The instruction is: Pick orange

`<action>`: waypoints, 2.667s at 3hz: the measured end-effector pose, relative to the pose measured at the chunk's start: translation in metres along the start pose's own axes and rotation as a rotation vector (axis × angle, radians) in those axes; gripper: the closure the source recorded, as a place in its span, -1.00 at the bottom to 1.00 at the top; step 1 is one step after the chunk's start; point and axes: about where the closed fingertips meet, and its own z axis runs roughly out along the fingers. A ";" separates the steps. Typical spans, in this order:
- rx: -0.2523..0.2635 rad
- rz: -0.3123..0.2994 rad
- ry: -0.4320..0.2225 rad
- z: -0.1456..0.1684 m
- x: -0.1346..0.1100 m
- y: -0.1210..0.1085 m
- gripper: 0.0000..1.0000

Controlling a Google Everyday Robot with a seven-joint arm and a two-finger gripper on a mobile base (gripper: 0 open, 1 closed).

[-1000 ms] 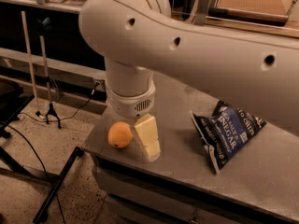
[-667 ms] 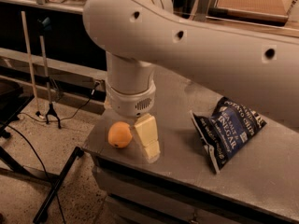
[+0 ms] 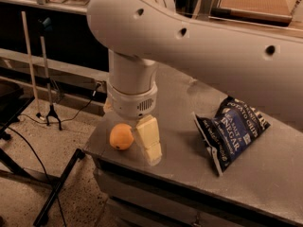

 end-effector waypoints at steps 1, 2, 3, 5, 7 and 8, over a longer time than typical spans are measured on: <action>-0.021 -0.023 0.029 0.006 -0.005 -0.006 -1.00; -0.049 -0.059 0.058 0.017 -0.013 -0.016 -1.00; -0.051 -0.066 0.062 0.018 -0.015 -0.018 -1.00; -0.041 -0.068 0.060 0.019 -0.016 -0.020 -0.24; -0.032 -0.070 0.059 0.020 -0.018 -0.022 0.69; 0.003 -0.077 0.069 -0.003 -0.019 -0.022 1.00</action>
Offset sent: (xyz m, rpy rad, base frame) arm 0.0061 0.0379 -0.0257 -0.1308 0.0062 0.1163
